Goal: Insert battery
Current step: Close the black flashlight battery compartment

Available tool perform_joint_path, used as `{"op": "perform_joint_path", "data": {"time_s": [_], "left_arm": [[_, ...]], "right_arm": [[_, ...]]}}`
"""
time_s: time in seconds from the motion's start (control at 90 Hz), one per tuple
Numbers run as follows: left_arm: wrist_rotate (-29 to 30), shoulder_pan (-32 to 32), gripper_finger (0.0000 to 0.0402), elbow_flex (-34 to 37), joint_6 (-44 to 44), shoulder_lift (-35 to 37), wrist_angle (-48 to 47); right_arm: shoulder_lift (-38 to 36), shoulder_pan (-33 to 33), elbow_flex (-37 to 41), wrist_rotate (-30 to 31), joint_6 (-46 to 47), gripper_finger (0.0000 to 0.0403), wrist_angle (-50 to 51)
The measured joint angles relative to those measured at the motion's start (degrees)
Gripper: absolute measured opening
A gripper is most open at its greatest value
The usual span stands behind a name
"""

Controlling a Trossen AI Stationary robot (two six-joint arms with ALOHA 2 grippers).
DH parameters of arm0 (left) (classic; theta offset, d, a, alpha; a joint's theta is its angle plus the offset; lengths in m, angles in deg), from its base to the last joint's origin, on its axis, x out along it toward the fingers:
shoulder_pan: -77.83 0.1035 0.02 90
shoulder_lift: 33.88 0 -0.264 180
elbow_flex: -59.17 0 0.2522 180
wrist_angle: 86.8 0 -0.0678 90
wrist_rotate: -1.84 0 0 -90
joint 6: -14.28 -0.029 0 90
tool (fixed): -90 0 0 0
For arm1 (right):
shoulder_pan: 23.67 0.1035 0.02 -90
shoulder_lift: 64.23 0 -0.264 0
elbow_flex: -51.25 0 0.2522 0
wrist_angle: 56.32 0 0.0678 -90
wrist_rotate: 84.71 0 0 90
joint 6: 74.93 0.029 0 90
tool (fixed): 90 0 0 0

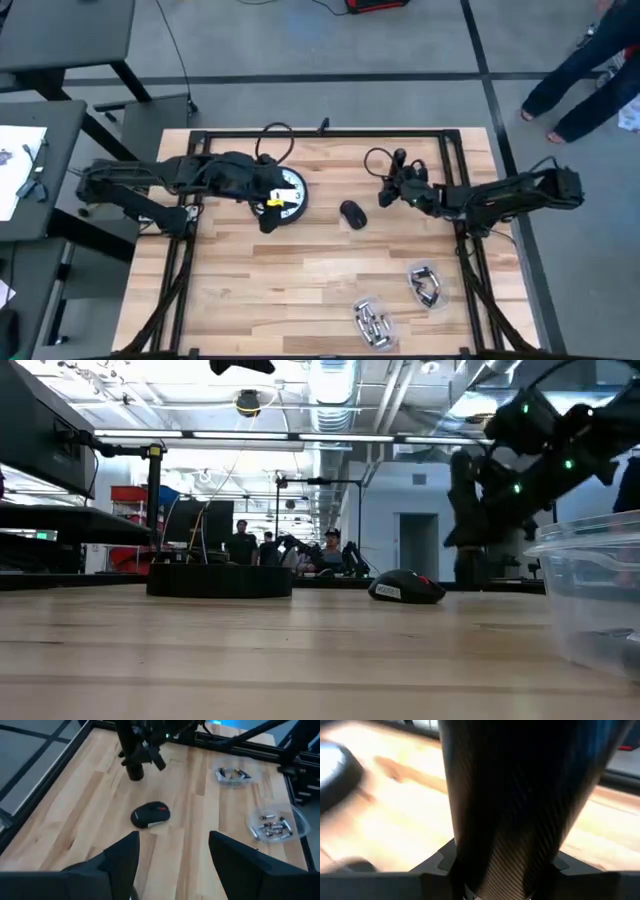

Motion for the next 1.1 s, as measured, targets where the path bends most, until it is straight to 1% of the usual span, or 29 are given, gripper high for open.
{"op": "perform_joint_path", "data": {"time_s": [0.056,0.233,0.411,0.522,0.711,0.944,1.1], "left_arm": [[0.02,0.51,0.0217,-0.02,-0.06,-0.46,1.55],[0.02,1.59,0.0217,-0.02,-0.09,-1.09,1.92],[-0.25,1.66,0.0217,-0.02,-0.06,-1.09,2.04],[-0.57,1.66,0.0217,-0.02,-0.09,-1.09,2.06],[-1.64,1.64,0.0217,-0.02,-0.11,-1.09,2.06],[-1.66,1.64,0.0217,-0.02,-0.11,-1.09,1.97],[-1.68,1.64,0.0217,-0.02,0.20,-1.09,0.63]], "right_arm": [[0.24,-0.27,0.60,0.04,-0.04,0.0134,-1.06],[1.14,-0.45,1.41,0.78,0.00,0.0138,-1.53],[1.31,-0.45,1.55,-1.48,0.12,0.0216,-0.66],[1.31,0.14,1.55,-1.48,0.14,0.0242,-0.60],[1.21,1.49,1.55,-1.46,0.11,0.0245,-0.82],[1.19,1.53,1.55,-1.52,0.10,0.0239,-0.79],[-0.06,1.53,1.55,-4.13,2.02,0.0236,1.66]]}}
